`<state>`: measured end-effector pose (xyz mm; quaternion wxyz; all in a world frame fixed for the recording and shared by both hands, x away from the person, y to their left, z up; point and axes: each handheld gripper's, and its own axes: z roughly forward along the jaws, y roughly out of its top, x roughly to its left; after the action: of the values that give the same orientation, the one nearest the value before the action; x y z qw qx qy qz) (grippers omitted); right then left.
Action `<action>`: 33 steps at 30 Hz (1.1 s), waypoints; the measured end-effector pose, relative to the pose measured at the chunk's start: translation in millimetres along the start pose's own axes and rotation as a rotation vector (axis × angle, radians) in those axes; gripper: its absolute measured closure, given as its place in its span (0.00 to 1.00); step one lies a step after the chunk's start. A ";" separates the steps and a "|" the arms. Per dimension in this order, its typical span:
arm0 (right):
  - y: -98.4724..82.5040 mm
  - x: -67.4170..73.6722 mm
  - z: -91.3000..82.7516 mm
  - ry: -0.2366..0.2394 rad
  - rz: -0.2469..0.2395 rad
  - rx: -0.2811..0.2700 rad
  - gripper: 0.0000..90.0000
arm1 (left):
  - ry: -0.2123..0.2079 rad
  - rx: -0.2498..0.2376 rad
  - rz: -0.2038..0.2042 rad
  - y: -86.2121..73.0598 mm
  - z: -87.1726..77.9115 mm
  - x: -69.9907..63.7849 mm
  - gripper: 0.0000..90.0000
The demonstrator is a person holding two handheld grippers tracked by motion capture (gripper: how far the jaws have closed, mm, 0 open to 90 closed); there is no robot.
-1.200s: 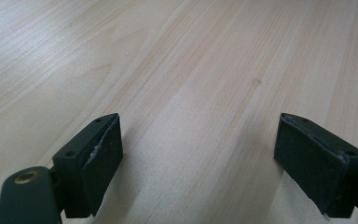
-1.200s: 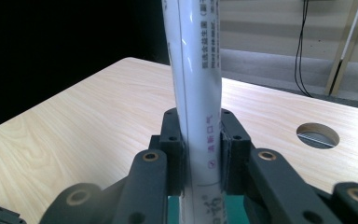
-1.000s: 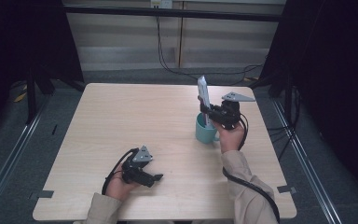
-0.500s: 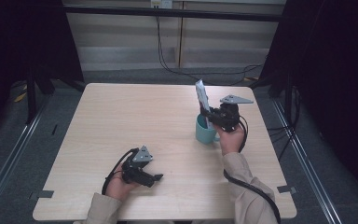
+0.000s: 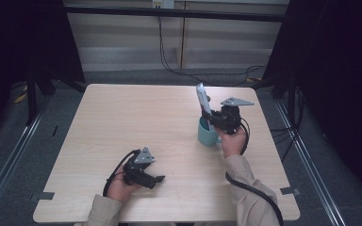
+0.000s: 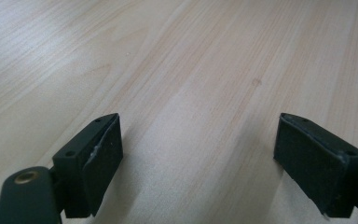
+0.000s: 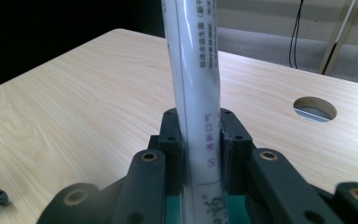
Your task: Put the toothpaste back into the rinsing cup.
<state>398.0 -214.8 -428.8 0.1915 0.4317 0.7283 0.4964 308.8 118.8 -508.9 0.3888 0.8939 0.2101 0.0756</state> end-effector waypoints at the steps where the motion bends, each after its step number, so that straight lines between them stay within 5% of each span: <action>1: -0.5 -0.2 0.2 0.000 0.001 0.002 0.82 | 0.000 0.000 0.000 0.0 0.0 0.0 0.17; 17: 1.0 -2.0 -4.3 -0.007 0.001 0.013 0.72 | 0.000 0.001 -0.001 -0.1 -0.1 -0.1 0.17; 33: 0.8 2.0 -17.9 -0.016 0.003 0.032 0.39 | 0.000 0.000 -0.001 -0.1 -0.1 -0.1 0.17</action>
<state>384.6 -223.1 -420.1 0.1898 0.4398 0.7339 0.4817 308.7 118.9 -508.9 0.3888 0.8937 0.2107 0.0754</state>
